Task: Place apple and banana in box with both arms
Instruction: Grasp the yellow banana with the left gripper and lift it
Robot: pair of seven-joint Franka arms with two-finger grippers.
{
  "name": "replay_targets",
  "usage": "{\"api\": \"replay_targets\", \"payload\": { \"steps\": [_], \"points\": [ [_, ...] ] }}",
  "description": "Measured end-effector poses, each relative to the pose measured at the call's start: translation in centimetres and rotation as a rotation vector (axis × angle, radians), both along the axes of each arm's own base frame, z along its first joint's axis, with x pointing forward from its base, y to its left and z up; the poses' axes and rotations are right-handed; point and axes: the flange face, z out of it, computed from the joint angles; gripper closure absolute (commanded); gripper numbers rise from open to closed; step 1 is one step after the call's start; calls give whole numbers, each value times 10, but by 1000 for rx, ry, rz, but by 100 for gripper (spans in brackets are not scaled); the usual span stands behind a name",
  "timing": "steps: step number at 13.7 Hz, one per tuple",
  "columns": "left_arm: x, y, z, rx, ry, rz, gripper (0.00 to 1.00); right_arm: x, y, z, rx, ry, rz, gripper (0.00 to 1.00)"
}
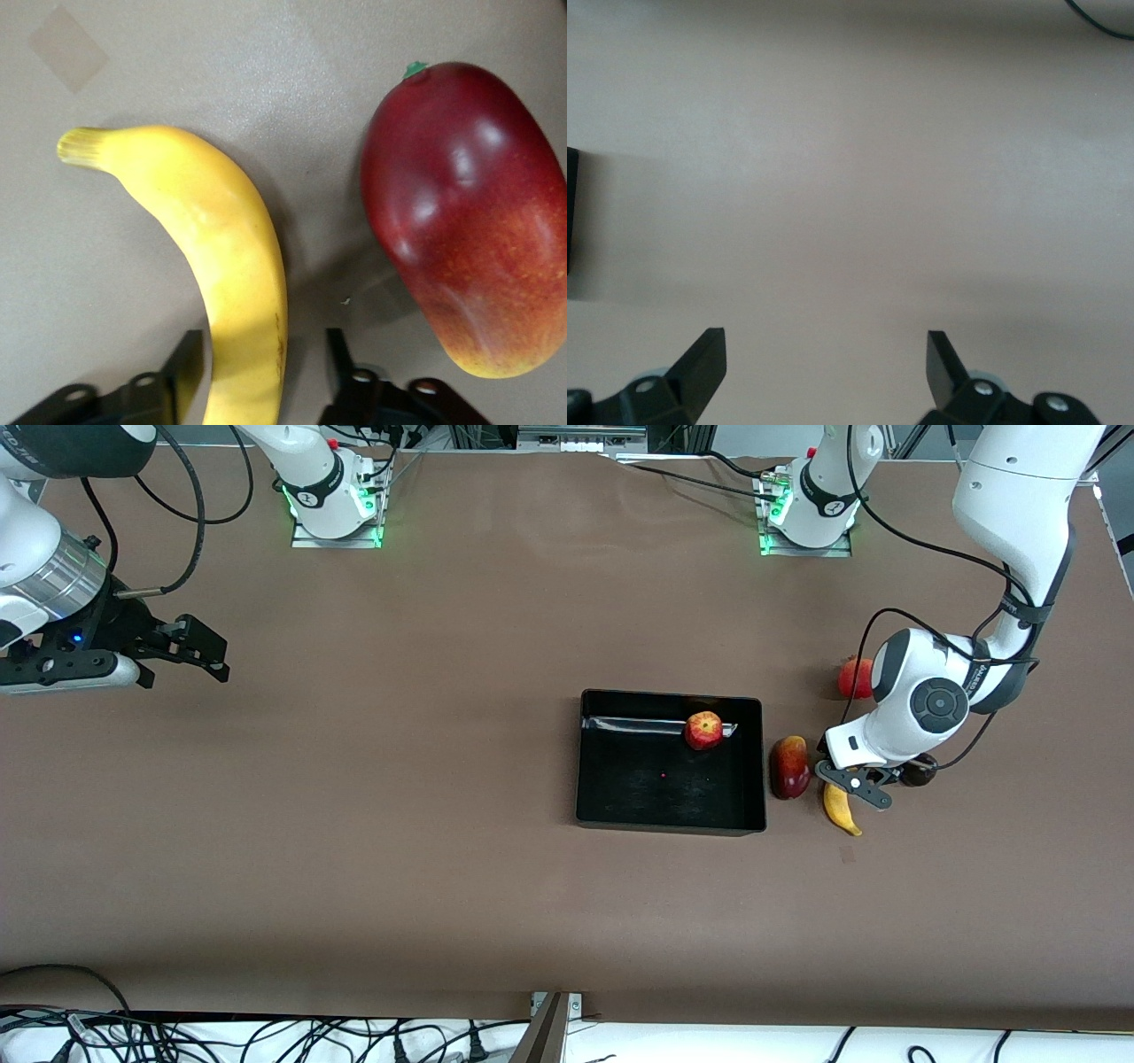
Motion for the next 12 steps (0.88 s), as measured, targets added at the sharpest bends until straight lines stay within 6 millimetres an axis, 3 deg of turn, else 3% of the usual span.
{"api": "replay_targets", "payload": {
  "steps": [1,4,6,7,10,12],
  "points": [
    [0,1,-2,-1,0,1,100,0,0,0,0,0,0,0],
    [6,1,8,0,-11,3,100,0,0,0,0,0,0,0],
    [20,-6,44,25,25,2,99,0,0,0,0,0,0,0],
    [29,-13,71,37,51,10,99,0,0,0,0,0,0,0],
    [44,-60,156,7,121,121,98,0,0,0,0,-1,0,0],
    [40,-117,187,-10,110,212,95,0,0,0,0,-1,0,0]
  ]
}}
